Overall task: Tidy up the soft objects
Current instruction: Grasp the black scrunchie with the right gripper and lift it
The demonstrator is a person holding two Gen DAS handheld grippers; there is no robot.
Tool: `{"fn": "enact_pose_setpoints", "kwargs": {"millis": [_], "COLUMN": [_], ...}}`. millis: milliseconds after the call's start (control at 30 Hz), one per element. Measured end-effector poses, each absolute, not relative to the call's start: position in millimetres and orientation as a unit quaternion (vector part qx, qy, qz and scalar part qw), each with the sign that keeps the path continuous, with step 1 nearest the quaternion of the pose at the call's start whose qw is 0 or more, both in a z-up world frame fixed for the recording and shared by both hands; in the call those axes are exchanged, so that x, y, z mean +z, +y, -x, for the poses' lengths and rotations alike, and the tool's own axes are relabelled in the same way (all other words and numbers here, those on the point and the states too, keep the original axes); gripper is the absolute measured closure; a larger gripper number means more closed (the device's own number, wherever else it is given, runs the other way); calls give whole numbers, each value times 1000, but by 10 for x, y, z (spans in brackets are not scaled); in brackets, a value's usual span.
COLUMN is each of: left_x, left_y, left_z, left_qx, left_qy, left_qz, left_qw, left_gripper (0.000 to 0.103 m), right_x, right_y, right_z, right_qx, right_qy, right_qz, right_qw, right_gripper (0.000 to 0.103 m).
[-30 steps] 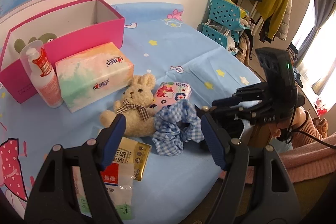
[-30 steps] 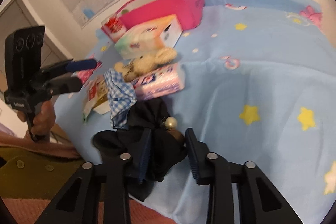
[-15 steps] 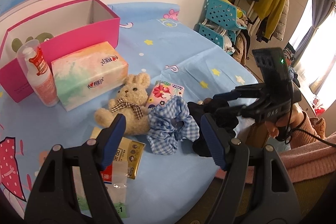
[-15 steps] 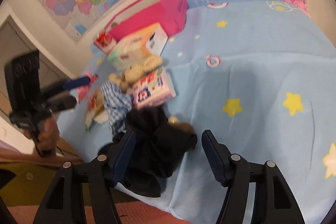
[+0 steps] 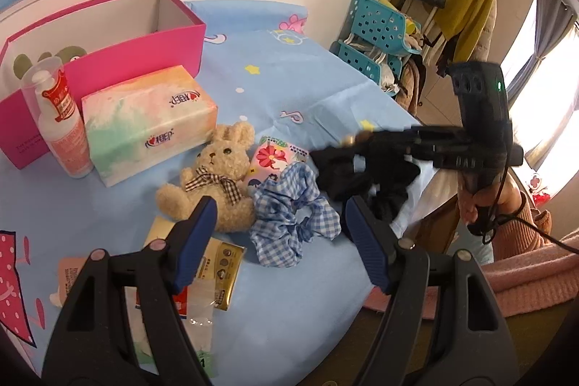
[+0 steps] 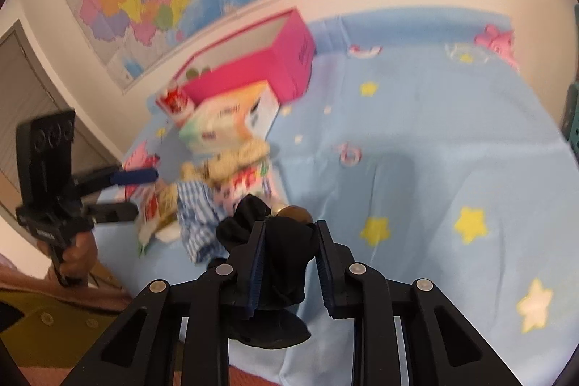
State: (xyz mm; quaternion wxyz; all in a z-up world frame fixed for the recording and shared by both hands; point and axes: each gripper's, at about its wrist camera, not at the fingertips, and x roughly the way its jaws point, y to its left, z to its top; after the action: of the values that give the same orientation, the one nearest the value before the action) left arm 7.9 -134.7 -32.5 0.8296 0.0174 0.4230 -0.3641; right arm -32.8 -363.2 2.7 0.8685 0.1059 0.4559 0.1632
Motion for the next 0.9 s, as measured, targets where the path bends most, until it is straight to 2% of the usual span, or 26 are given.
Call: {"fn": "enact_pose_setpoints", "kwargs": {"millis": [333, 567, 733, 900], "left_x": [-206, 75, 285, 344], "left_y": [-1480, -1535, -1438, -1298], "left_z": [-150, -503, -987, -1575], "left_qx": [-405, -391, -348, -302], "left_qy": [413, 390, 387, 415], "left_qz": [-11, -1, 8, 32], "left_qw": [816, 834, 854, 858], "left_gripper": [28, 29, 39, 49], "right_x": [465, 805, 935, 1012], "right_y": [-3520, -3211, -3007, -2748], "right_z": [49, -468, -984, -1516], "right_qx": [197, 247, 265, 284], "right_qy": [390, 340, 319, 308], "right_qz": [-98, -66, -57, -43], "right_qw": [894, 905, 908, 907], "right_gripper": [78, 78, 78, 78]}}
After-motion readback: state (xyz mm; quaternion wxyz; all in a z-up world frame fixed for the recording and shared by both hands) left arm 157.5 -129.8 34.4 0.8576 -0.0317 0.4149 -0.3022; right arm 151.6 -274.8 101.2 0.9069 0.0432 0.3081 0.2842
